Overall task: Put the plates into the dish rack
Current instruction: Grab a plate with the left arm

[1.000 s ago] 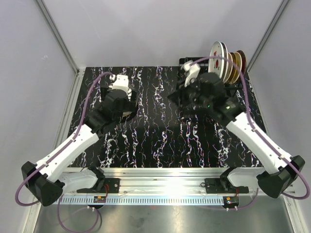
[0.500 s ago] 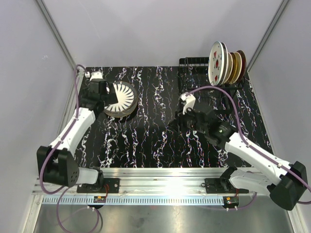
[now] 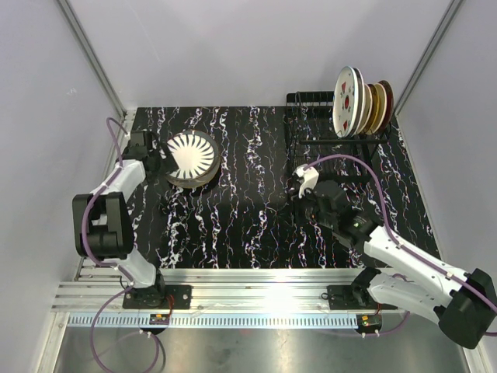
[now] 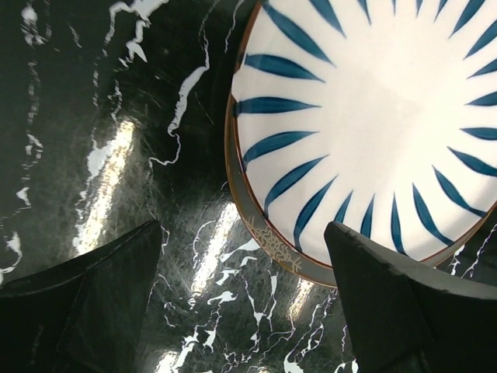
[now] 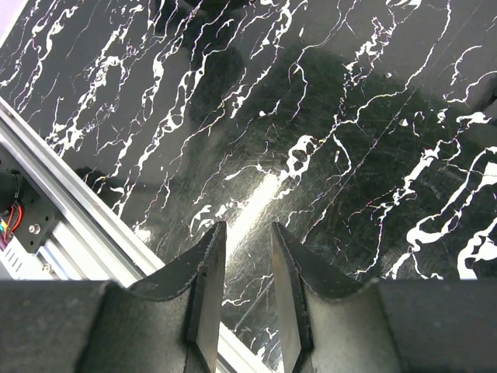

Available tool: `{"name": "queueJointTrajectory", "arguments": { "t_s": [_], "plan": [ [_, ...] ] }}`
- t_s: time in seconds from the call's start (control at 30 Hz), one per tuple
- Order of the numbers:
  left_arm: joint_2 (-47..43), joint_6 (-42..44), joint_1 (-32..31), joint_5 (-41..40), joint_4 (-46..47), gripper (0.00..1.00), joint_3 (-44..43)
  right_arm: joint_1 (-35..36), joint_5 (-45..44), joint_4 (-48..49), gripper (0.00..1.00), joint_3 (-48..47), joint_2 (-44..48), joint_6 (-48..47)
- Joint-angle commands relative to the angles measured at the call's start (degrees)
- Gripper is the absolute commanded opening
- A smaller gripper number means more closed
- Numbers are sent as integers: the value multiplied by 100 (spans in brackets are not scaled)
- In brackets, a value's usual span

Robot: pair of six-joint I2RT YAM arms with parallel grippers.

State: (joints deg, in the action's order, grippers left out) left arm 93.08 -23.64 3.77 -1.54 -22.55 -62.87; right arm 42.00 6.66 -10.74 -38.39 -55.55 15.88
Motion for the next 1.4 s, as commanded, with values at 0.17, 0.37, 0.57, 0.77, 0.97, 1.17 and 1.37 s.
{"name": "queueJointTrajectory", "arguments": {
  "t_s": [0.17, 0.37, 0.57, 0.77, 0.97, 1.17, 1.37],
  "plan": [
    [421, -106, 168, 690, 391, 73, -252, 37, -138, 494, 36, 60, -87, -50],
    [536, -132, 212, 866, 426, 53, -269, 36, -199, 451, 36, -2, -228, -85],
    [589, -132, 221, 875, 382, 31, -296, 37, -226, 468, 35, 33, -193, -67],
    [598, -141, 221, 805, 312, 8, -296, 37, -208, 424, 35, -2, -211, -32],
    [457, -141, 221, 769, 242, 0, -287, 37, -165, 406, 35, -10, -220, -15],
    [202, -123, 221, 971, 303, 0, -182, 37, -33, 415, 35, -10, -220, 29],
    [-79, -185, 221, 1261, 461, 0, -59, 37, 2, 327, 35, -54, -193, 73]
  ]
}}
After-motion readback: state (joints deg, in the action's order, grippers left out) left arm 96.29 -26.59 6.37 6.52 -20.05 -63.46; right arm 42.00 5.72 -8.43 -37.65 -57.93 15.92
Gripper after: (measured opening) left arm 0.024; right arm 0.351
